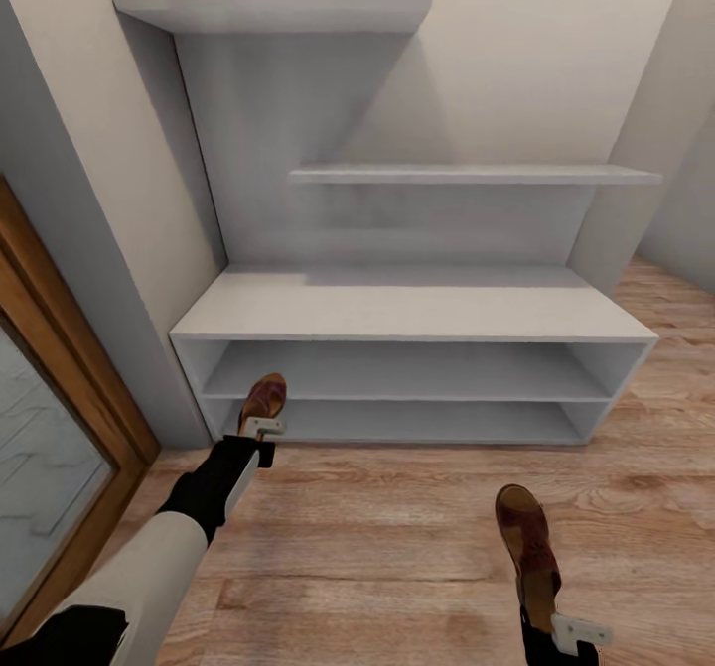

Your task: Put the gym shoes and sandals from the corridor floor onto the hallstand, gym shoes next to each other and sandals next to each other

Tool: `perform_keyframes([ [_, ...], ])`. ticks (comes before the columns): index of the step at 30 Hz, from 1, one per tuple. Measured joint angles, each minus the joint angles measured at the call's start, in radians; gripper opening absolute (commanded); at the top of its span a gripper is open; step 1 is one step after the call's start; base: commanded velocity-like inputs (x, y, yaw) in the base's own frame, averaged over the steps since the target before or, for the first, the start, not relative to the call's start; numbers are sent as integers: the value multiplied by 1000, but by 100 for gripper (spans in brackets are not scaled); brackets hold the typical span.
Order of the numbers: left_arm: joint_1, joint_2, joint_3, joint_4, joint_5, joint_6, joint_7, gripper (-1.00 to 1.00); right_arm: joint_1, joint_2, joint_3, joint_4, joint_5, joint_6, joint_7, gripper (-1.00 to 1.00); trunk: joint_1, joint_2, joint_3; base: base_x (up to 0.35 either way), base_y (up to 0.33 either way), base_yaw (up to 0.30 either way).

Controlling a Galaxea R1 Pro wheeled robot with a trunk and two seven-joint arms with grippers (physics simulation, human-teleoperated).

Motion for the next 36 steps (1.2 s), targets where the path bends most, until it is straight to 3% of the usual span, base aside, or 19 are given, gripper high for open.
perform_keyframes([
  [4, 4, -3, 0, 3, -2, -25, 1, -100, 0, 17, -1, 23, -3, -1, -2, -100, 0, 0, 0, 0, 0, 0],
  [16, 5, -12, -1, -6, -6, -81, 3, -100, 1, 20, -3, 36, -6, -2, -5, -100, 0, 0, 0, 0, 0, 0],
  [33, 5, -11, 2, -4, -2, -81, 6, -100, 0, 20, -3, 38, -6, -2, -6, -100, 65, -119, -73, 0, 0, 0],
  [36, 5, -11, 2, -2, -2, -81, 7, -100, 0, 20, -3, 38, -6, -2, -6, -100, 65, -119, -78, 0, 0, 0],
])
